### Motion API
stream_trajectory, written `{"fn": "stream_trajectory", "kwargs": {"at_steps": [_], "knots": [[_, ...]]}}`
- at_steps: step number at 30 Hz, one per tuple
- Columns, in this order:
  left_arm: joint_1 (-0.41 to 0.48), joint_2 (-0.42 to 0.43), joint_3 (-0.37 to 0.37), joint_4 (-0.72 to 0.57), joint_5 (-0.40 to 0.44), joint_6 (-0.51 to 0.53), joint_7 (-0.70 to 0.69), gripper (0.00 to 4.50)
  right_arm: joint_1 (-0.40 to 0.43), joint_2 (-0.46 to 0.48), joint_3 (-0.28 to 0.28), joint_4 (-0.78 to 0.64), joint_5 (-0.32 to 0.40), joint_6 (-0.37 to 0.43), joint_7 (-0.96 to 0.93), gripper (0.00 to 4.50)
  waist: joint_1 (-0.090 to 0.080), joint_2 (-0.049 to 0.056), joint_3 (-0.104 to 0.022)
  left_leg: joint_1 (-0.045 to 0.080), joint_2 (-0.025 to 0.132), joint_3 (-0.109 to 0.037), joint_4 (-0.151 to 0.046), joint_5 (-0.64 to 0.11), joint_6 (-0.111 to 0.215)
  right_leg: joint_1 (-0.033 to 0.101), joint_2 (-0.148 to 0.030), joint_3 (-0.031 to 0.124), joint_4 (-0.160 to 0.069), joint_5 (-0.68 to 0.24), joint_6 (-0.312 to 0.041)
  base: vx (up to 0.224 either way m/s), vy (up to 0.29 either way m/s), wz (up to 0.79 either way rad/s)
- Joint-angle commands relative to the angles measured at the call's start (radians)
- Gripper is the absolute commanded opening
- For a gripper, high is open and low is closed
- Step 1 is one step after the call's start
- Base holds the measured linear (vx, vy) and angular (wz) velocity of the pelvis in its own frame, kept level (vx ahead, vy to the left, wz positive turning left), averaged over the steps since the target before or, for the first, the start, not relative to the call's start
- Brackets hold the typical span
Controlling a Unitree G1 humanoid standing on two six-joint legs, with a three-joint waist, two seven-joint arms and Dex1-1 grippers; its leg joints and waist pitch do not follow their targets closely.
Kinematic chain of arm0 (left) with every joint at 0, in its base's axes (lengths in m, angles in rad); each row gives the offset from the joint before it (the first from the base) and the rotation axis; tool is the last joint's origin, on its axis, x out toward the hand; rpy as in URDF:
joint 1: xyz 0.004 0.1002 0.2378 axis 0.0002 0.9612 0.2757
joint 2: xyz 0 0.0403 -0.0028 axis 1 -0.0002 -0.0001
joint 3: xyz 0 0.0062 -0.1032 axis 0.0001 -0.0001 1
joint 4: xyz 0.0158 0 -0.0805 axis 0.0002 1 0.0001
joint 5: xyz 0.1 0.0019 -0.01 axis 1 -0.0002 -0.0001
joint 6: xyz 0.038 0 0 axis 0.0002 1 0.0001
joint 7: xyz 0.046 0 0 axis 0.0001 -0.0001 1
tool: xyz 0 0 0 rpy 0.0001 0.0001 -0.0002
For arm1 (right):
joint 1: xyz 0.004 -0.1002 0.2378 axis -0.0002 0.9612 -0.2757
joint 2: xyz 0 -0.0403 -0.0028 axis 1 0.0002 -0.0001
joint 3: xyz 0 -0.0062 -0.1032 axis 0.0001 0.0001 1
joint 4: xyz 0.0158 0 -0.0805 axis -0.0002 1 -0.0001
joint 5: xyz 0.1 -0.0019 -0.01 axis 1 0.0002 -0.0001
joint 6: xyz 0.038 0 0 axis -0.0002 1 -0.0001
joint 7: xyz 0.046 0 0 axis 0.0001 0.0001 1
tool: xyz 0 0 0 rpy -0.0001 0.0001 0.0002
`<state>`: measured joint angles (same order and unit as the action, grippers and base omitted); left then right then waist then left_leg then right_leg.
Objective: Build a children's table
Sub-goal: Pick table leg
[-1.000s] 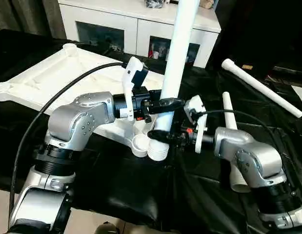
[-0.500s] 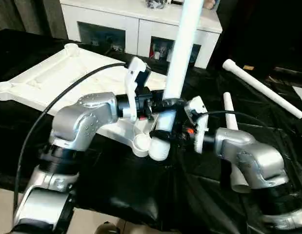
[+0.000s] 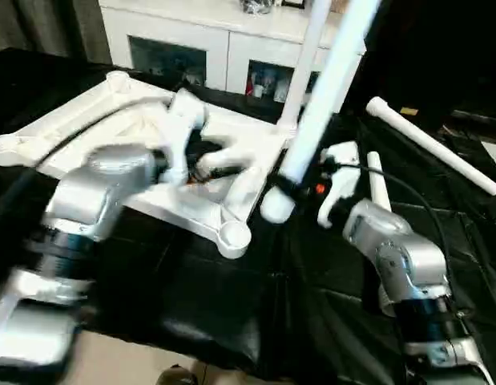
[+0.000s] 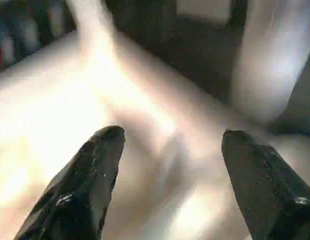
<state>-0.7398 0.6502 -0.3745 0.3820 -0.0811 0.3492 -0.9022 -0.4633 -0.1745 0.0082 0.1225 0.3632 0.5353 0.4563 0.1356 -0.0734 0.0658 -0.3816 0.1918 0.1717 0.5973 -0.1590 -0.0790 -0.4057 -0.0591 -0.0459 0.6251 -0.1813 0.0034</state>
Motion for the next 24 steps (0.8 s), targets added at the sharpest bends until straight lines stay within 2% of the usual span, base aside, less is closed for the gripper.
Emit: {"fn": "stream_trajectory", "kwargs": {"at_steps": [1, 2, 3, 4, 7, 9, 11, 15, 17, 19, 24], "knots": [[-0.002, -0.001, -0.061, 0.030, 0.078, -0.079, -0.034, 3.51, -0.005, -0.011, -0.009, -0.004, -0.009, -0.014, -0.002, 1.86, -0.005, 0.026, -0.075, 0.028, 0.032, -0.015, -0.086, -0.250, -0.084, 0.039, -0.073, 0.045, -0.075, -0.250, -0.072, 0.000, 0.000, 0.00], [-0.005, 0.018, -0.095, 0.076, 0.116, -0.132, -0.084, 3.51, 0.000, -0.013, -0.002, -0.015, -0.004, -0.009, 0.010, 1.86, -0.006, 0.026, -0.077, 0.030, 0.033, -0.015, -0.085, -0.238, -0.087, 0.039, -0.076, 0.044, -0.073, -0.223, -0.089, 0.000, 0.000, 0.00], [-0.006, 0.019, -0.095, 0.085, 0.114, -0.138, -0.101, 3.51, 0.002, -0.013, 0.000, -0.019, -0.002, -0.007, 0.015, 1.86, -0.007, 0.027, -0.078, 0.030, 0.035, -0.013, -0.083, -0.231, -0.094, 0.039, -0.078, 0.043, -0.064, -0.185, -0.117, 0.000, 0.000, 0.00], [-0.016, 0.016, -0.085, 0.121, 0.098, -0.147, -0.145, 3.51, 0.010, -0.017, 0.007, -0.036, 0.006, 0.001, 0.032, 1.86, -0.004, 0.034, -0.079, 0.035, 0.036, -0.011, -0.081, -0.242, -0.096, 0.034, -0.079, 0.042, -0.062, -0.157, -0.147, 0.000, 0.000, 0.00], [-0.043, 0.010, -0.079, 0.200, 0.094, -0.184, -0.192, 3.51, 0.021, -0.018, 0.015, -0.055, 0.014, 0.006, 0.044, 1.86, -0.002, 0.030, -0.077, 0.030, 0.035, -0.011, -0.082, -0.252, -0.094, 0.040, -0.079, 0.041, -0.058, -0.146, -0.172, 0.000, 0.000, 0.00], [-0.066, -0.002, -0.083, 0.266, 0.089, -0.202, -0.222, 3.51, 0.027, -0.018, 0.019, -0.057, 0.013, 0.006, 0.048, 1.86, -0.003, 0.033, -0.077, 0.032, 0.034, -0.010, -0.081, -0.259, -0.095, 0.039, -0.079, 0.042, -0.060, -0.143, -0.174, 0.000, 0.000, 0.00], [-0.087, -0.017, -0.088, 0.331, 0.105, -0.240, -0.226, 3.51, 0.030, -0.019, 0.023, -0.057, 0.010, 0.005, 0.053, 1.86, -0.002, 0.030, -0.077, 0.030, 0.032, -0.011, -0.080, -0.265, -0.093, 0.043, -0.082, 0.043, -0.062, -0.158, -0.175, 0.000, 0.000, 0.00], [-0.111, -0.037, -0.111, 0.424, 0.152, -0.294, -0.249, 3.51, 0.032, -0.022, 0.030, -0.063, 0.010, 0.009, 0.070, 1.86, -0.003, 0.030, -0.073, 0.032, 0.036, -0.013, -0.083, -0.302, -0.093, 0.040, -0.086, 0.044, -0.069, -0.220, -0.172, 0.000, 0.000, 0.00], [-0.124, -0.051, -0.100, 0.459, 0.144, -0.288, -0.274, 3.51, 0.033, -0.023, 0.031, -0.067, 0.012, 0.012, 0.077, 1.86, -0.003, 0.027, -0.071, 0.034, 0.036, -0.013, -0.084, -0.320, -0.091, 0.038, -0.088, 0.045, -0.073, -0.264, -0.165, 0.000, 0.000, 0.00], [-0.147, -0.069, -0.065, 0.490, 0.103, -0.258, -0.319, 3.51, 0.034, -0.026, 0.031, -0.072, 0.012, 0.015, 0.080, 1.86, -0.003, 0.032, -0.069, 0.037, 0.037, -0.016, -0.085, -0.342, -0.094, 0.036, -0.091, 0.046, -0.076, -0.300, -0.165, 0.000, 0.000, 0.00], [-0.190, -0.083, -0.002, 0.531, 0.041, -0.232, -0.373, 3.51, 0.038, -0.029, 0.025, -0.079, 0.014, 0.018, 0.081, 1.86, -0.001, 0.032, -0.073, 0.036, 0.038, -0.015, -0.084, -0.323, -0.093, 0.039, -0.089, 0.046, -0.070, -0.239, -0.191, 0.000, 0.000, 0.00]]}}
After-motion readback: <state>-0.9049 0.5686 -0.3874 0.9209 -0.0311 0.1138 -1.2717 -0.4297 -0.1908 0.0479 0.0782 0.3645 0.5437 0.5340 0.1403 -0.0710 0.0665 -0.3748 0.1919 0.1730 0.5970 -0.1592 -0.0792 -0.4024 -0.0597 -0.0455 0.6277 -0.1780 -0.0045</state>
